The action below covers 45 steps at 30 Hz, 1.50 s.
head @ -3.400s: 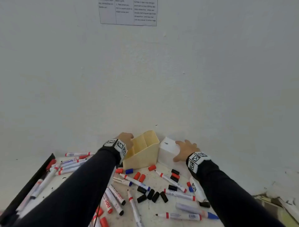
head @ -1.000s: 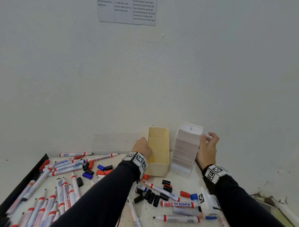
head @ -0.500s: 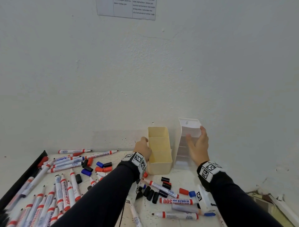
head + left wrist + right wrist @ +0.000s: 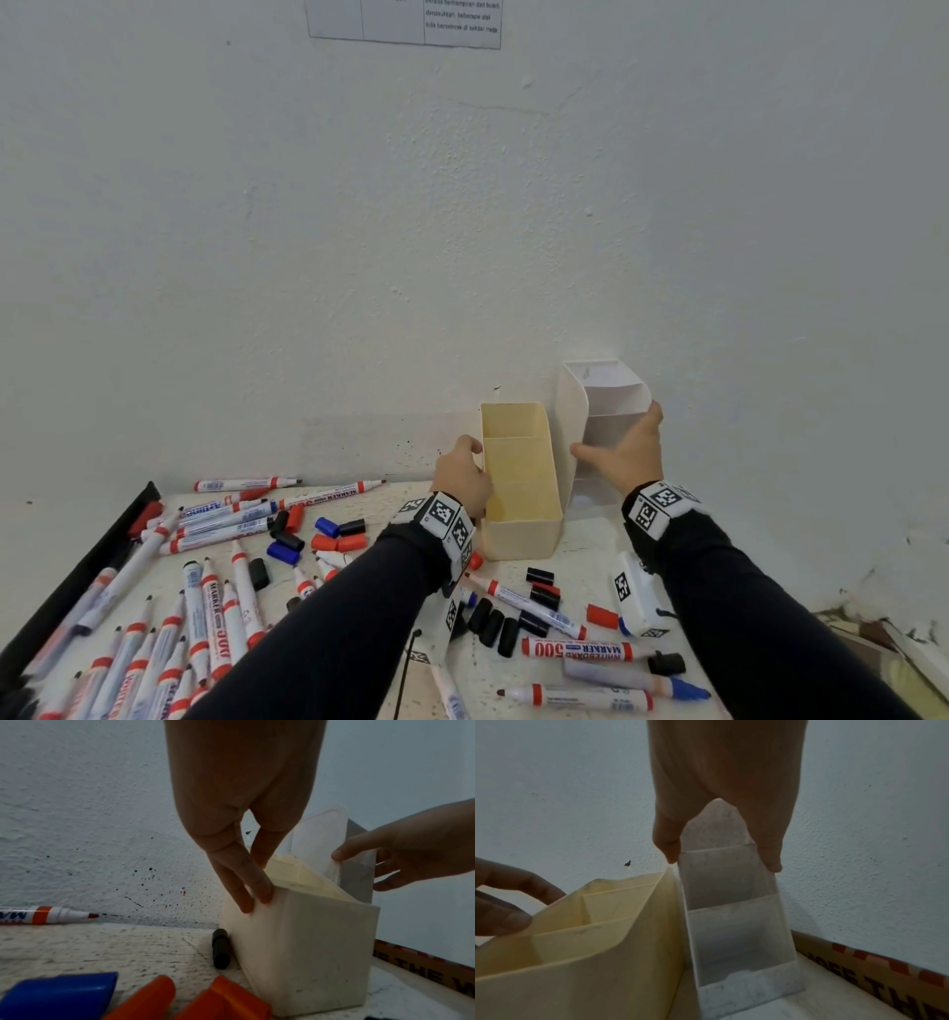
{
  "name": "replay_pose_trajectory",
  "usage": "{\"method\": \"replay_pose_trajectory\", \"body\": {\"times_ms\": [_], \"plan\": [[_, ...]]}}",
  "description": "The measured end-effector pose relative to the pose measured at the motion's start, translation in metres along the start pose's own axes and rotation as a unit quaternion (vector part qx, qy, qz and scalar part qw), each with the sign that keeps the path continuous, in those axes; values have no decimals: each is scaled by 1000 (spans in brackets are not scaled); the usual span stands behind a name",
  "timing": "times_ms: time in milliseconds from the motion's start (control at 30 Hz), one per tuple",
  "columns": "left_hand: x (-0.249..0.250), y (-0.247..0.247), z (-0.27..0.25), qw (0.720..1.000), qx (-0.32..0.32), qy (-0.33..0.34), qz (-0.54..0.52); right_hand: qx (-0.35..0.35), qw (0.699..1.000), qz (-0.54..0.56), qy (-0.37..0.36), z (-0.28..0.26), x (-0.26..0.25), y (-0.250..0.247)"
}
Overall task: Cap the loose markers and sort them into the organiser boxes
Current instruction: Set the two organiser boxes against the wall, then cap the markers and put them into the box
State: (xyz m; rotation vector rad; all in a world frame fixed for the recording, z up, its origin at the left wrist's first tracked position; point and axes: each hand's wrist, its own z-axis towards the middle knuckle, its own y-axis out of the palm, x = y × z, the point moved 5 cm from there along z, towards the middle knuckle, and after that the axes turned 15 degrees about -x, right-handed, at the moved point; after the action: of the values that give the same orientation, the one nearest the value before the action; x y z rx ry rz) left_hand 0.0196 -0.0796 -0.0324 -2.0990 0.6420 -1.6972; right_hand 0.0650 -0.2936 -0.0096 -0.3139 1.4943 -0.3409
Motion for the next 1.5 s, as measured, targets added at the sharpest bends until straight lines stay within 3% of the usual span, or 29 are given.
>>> {"method": "replay_pose_trajectory", "body": {"times_ms": [367, 600, 733, 833, 933, 1000, 1100, 1367, 1500], "plan": [[-5, 1, 1, 997, -23, -2, -72, 6, 1000, -20, 6, 3, 5, 3], [-7, 5, -6, 999, -47, 10, -15, -80, 984, -120, 108, -7, 27, 1], [-13, 13, -22, 999, -46, -20, 15, -149, 942, -253, 165, -29, 36, 2], [-17, 13, -39, 996, -29, -48, 66, -248, 882, -354, 186, -51, 35, 6], [-25, 24, -51, 975, -98, -69, 188, -324, 818, -435, 191, -73, 37, 10], [-31, 34, -58, 947, -151, -79, 271, -355, 805, -441, 180, -84, 40, 13], [-36, 41, -64, 920, -173, -59, 348, -369, 803, -438, 166, -95, 50, 20], [-40, 44, -59, 883, -163, -53, 437, -346, 807, -466, 109, -102, 57, 29], [-40, 45, -55, 883, -156, -33, 443, -314, 840, -430, 106, -98, 56, 24]]}}
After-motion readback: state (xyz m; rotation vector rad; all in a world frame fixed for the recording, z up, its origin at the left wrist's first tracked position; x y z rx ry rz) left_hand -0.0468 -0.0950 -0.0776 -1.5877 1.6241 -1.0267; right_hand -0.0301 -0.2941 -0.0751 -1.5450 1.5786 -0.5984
